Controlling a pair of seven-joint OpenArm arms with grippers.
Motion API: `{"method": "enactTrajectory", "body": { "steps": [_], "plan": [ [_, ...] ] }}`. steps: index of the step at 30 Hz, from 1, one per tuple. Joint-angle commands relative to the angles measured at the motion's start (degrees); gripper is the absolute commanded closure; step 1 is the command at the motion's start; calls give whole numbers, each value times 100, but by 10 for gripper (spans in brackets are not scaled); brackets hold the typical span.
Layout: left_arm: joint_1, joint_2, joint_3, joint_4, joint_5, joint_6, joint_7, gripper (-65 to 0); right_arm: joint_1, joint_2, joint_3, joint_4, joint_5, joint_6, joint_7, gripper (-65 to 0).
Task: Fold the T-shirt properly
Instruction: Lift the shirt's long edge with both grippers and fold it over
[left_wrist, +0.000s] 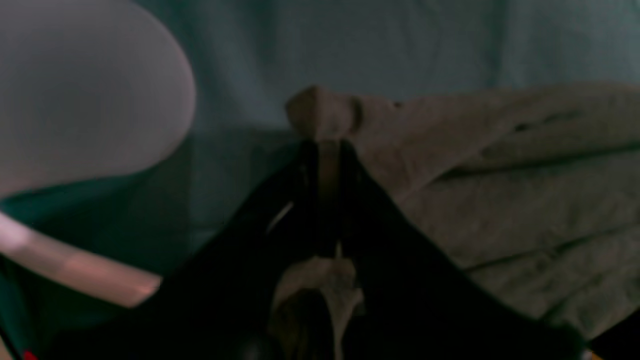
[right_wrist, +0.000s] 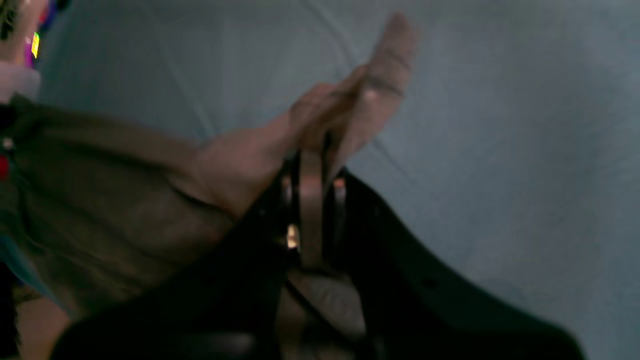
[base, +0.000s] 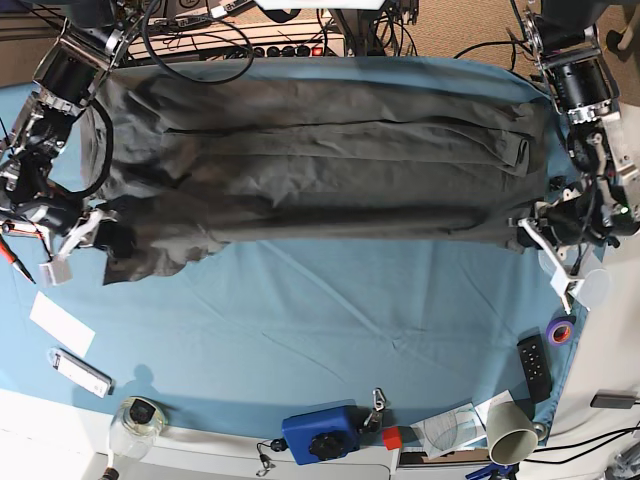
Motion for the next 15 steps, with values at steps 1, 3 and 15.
{"method": "enactTrajectory", "body": {
  "steps": [1, 3, 15],
  "plan": [
    [-68, -96, -94, 105, -201, -50, -31, 0, 107, 129, 98, 111, 175, 14, 119, 0],
    [-20, -96, -190, 105, -352, -188, 17, 0, 74, 129, 166, 111, 214, 14, 119, 0],
    [520, -291, -267, 739, -739, -348, 92, 0, -675, 127, 164, 796, 354, 14, 119, 0]
  ]
}}
